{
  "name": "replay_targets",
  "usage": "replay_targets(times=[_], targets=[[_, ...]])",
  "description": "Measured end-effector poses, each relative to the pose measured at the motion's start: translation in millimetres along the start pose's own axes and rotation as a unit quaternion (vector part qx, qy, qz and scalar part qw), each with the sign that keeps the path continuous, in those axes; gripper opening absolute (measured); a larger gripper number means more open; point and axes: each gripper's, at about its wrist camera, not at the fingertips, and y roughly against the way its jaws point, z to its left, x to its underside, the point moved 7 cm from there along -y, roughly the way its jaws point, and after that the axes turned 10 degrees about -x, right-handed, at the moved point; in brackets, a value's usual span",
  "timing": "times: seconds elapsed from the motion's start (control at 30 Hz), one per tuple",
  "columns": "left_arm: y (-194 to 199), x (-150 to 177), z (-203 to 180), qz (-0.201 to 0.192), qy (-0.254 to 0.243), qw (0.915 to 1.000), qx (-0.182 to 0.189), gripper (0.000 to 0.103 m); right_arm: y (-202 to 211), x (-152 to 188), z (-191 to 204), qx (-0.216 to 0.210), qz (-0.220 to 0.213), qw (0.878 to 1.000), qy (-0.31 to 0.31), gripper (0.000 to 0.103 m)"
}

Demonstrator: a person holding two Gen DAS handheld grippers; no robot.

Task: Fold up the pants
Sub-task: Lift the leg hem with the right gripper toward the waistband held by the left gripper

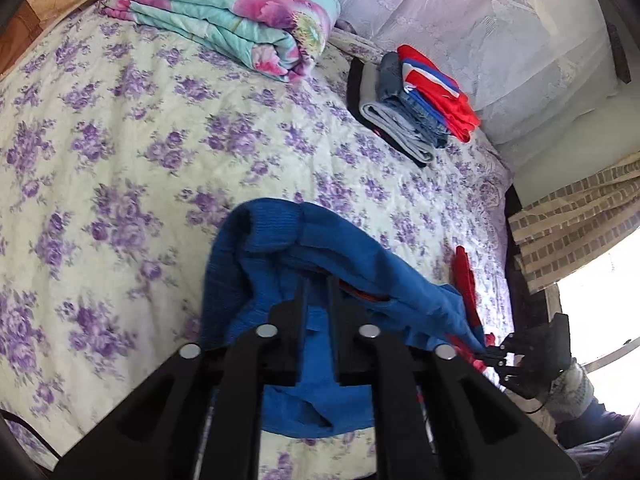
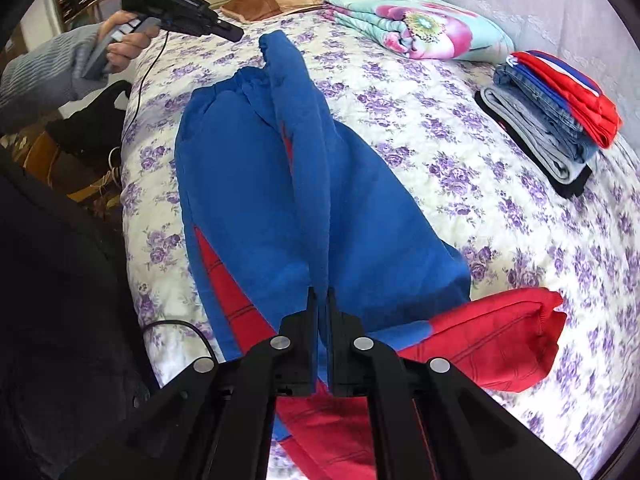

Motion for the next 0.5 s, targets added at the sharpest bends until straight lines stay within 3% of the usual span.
replay_targets(times=[0.07,0.17,0.23,0.33,0.37,0.4,0.5], targets=[[-8,-1,-7,0.017,0.029,0.9994,-0.001,0.059,2,1,1,0.004,-0.003,1.000,-0.004,0.003],[-23,-11,-9,0.047,0.113,0.9920,0.032,0.059,6,3,2,0.008,-0.002,1.000,-0.003,0.003],[-33,-18,-4,0.064,0.163,0.9845,0.014,0.059,8,4,3,0.010,0.001,1.000,-0.001,0.003],[-46,-22,5,0.091,0.193,0.9764,-0.034,0.057,11,5,2,0.015,-0.001,1.000,-0.001,0.003],[-47,-23,7,0.094,0.198,0.9750,-0.038,0.051,12,5,2,0.016,-0.002,1.000,-0.002,0.003],[-48,-23,9,0.094,0.201,0.9743,-0.039,0.037,13,5,2,0.018,-0.005,1.000,-0.003,0.003],[-46,-25,14,0.088,0.200,0.9756,-0.021,0.023,15,5,2,0.019,-0.010,1.000,-0.005,0.003]])
